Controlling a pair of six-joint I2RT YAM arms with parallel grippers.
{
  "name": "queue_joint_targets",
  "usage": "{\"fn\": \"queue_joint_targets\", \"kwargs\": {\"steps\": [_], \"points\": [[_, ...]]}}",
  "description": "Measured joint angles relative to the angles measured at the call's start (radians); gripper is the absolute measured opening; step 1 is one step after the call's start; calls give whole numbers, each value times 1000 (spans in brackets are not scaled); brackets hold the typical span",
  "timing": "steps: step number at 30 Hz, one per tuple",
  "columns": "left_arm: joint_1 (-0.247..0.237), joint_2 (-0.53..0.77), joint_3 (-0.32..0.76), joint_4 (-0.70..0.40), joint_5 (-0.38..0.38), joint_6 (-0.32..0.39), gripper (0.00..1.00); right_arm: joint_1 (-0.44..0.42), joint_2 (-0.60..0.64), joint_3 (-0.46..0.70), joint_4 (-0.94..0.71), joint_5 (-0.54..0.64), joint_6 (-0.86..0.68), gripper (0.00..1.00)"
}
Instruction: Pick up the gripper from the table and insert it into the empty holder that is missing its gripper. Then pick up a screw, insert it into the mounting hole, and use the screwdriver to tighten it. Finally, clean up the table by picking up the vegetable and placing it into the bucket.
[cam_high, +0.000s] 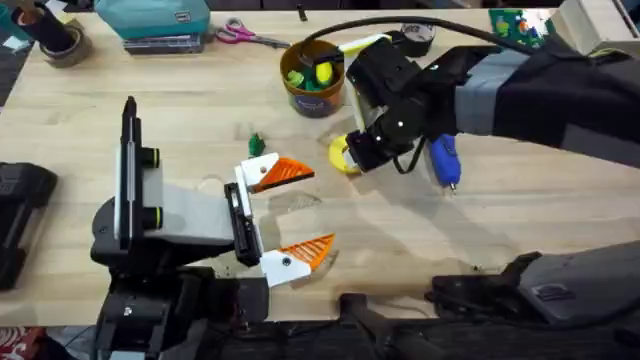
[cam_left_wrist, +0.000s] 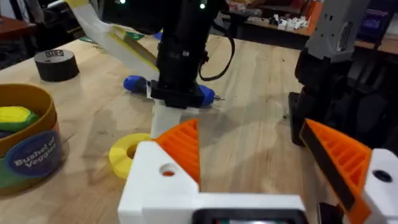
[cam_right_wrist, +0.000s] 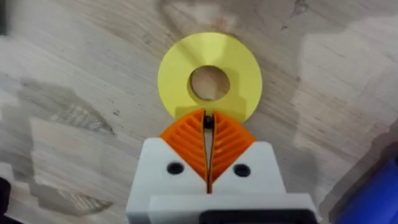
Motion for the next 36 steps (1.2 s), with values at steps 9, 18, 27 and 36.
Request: {"fn": "queue_joint_targets", "kwargs": {"steps": [9, 18, 27, 36], "points": [[0, 0, 0, 0, 0, 0, 985, 0, 0, 14, -20, 0, 0, 6], [0, 0, 0, 0, 0, 0, 985, 0, -1, 172, -175, 14, 0, 6], [0, 0, 0, 0, 0, 0, 985, 0, -92, 395, -375, 72, -30, 6], [0, 0, 0, 0, 0, 0, 985, 0, -144, 553, -566, 78, -67, 6]]}}
